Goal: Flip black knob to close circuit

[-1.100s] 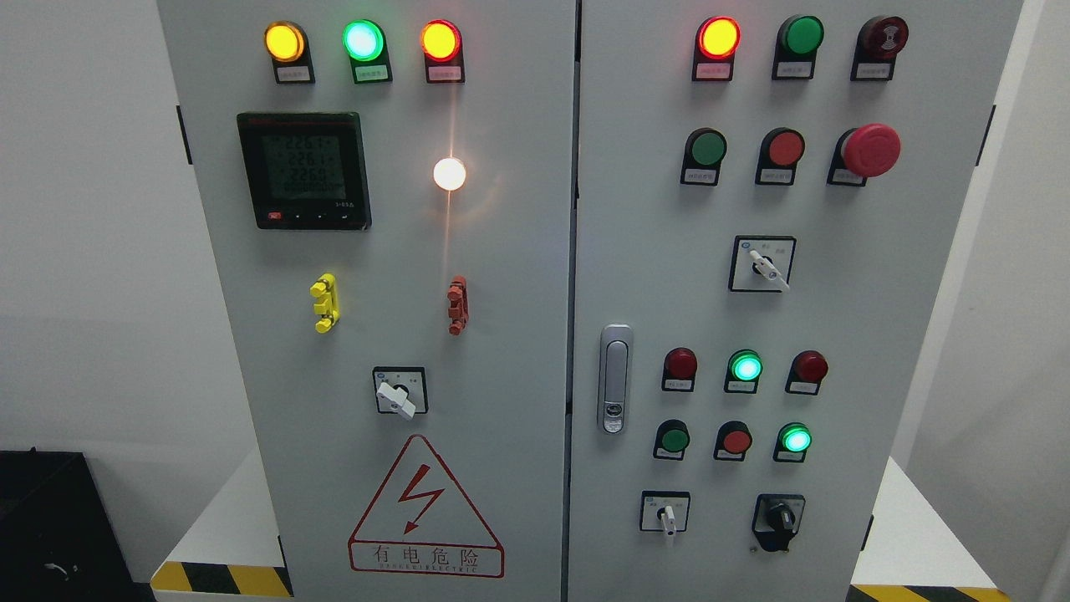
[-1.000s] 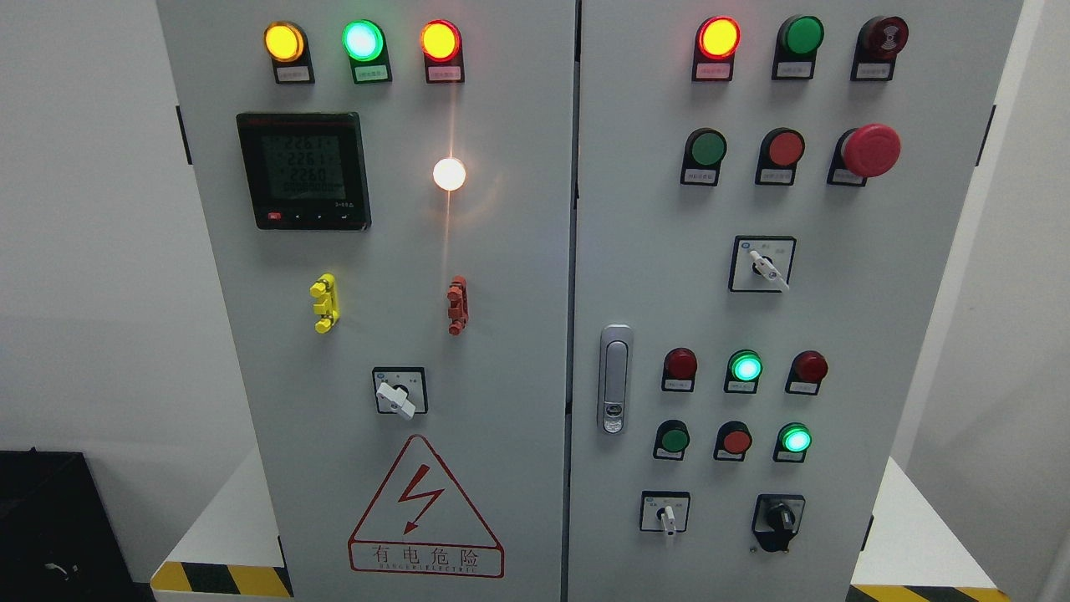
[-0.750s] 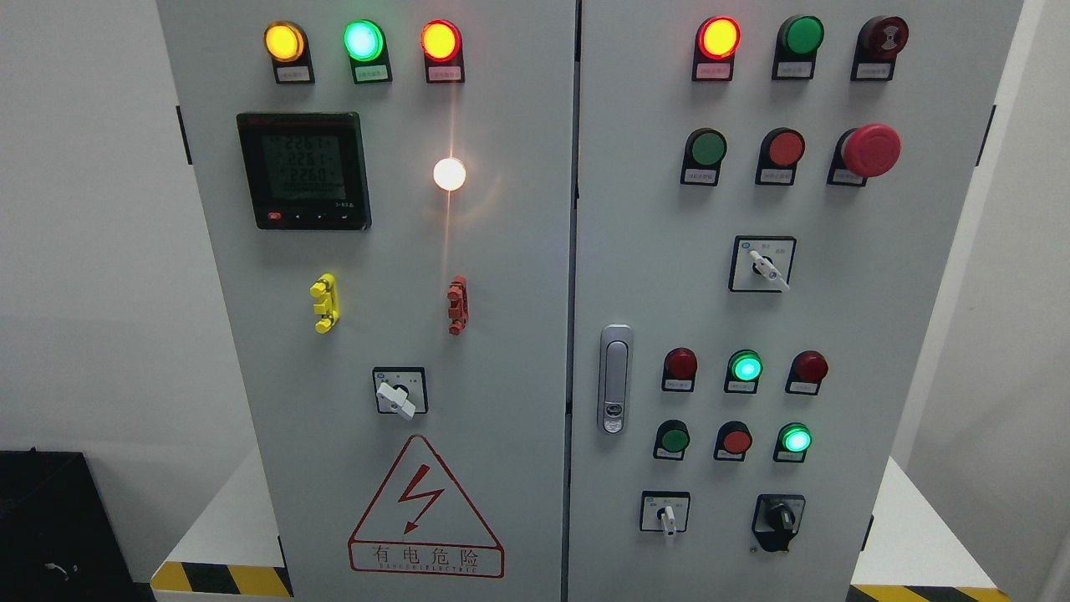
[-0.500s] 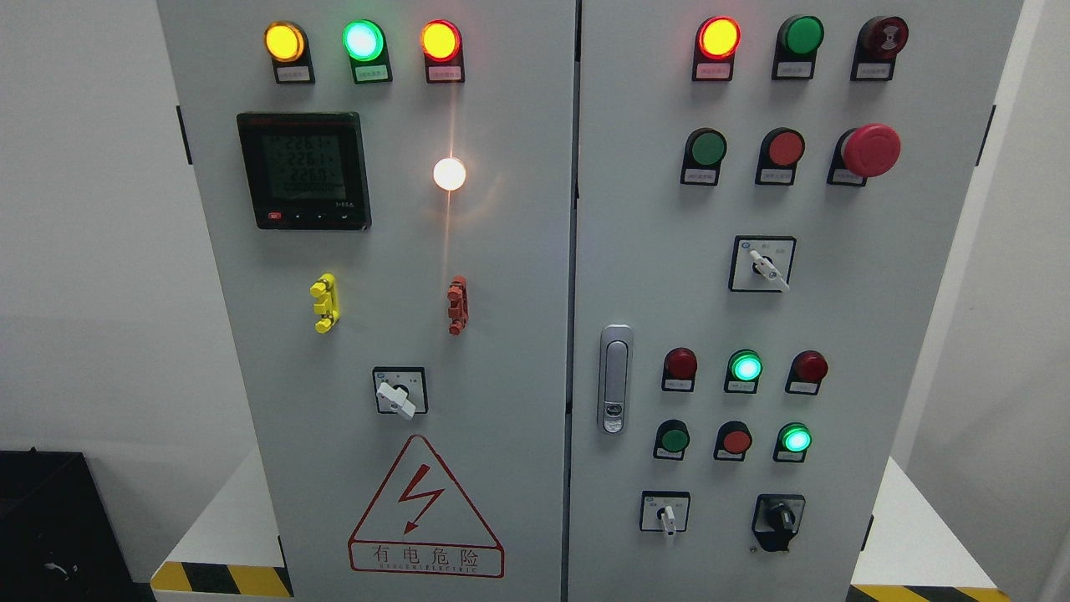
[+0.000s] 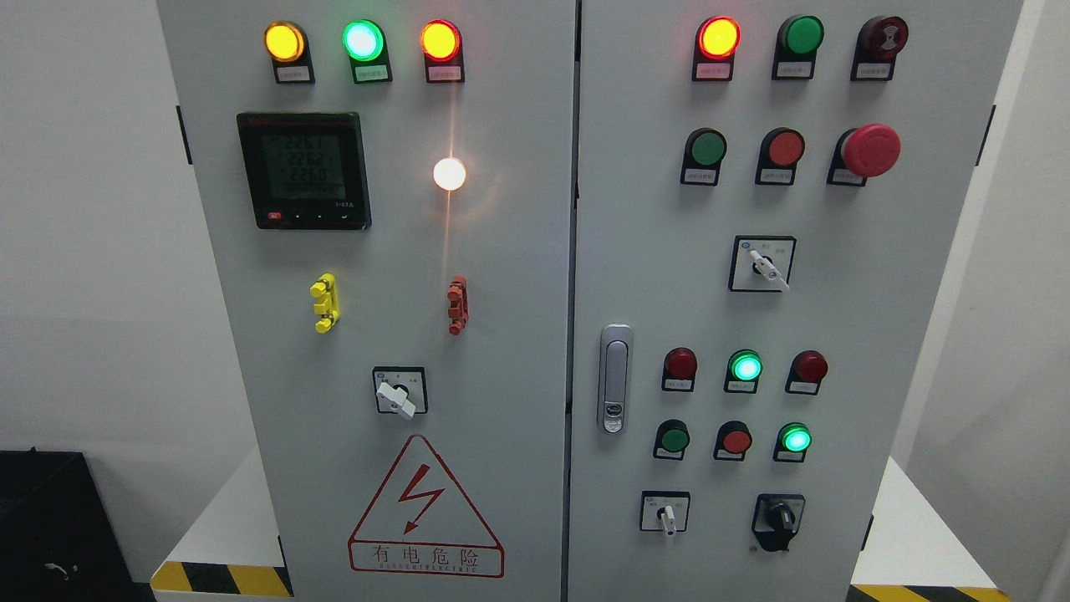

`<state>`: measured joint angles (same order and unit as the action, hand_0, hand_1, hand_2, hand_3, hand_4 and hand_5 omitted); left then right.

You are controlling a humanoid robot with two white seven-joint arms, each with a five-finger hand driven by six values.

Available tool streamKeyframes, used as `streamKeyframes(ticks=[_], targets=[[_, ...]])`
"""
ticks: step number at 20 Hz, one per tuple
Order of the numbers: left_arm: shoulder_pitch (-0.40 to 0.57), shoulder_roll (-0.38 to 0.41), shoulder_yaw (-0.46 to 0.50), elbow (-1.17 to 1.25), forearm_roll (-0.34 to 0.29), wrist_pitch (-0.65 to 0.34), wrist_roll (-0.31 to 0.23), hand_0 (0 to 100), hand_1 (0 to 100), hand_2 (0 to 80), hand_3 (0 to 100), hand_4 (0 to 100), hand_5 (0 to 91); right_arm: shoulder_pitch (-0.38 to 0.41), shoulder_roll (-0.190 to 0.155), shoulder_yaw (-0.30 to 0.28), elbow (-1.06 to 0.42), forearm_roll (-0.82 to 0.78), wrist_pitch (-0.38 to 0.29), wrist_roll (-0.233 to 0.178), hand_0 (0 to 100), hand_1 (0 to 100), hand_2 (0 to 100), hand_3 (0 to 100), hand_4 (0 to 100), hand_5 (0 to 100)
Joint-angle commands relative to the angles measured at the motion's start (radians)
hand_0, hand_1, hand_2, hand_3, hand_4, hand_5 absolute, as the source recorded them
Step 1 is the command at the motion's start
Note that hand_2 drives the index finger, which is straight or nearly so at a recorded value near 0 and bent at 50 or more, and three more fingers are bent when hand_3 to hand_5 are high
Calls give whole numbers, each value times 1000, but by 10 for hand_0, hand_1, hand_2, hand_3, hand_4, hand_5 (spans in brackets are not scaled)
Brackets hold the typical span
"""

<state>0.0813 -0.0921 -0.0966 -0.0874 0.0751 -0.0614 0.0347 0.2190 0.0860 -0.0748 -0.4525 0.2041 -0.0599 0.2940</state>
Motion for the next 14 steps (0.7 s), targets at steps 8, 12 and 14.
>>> streamKeyframes(ticks=[8, 12, 14], targets=[[0, 0, 0, 0, 0, 0, 1, 120, 556, 0, 0, 0, 0, -18, -25, -115, -645, 514, 38, 7, 0, 132, 196, 317, 279, 14], [0, 0, 0, 0, 0, 0, 1, 120, 556, 0, 0, 0, 0, -18, -28, -120, -783, 587, 38, 5, 0, 116, 439, 608, 485, 307], [0, 0, 0, 0, 0, 0, 1, 120, 556, 0, 0, 0, 0, -18, -22, -141, -857, 642, 35, -3, 0, 111, 553, 727, 561, 397]])
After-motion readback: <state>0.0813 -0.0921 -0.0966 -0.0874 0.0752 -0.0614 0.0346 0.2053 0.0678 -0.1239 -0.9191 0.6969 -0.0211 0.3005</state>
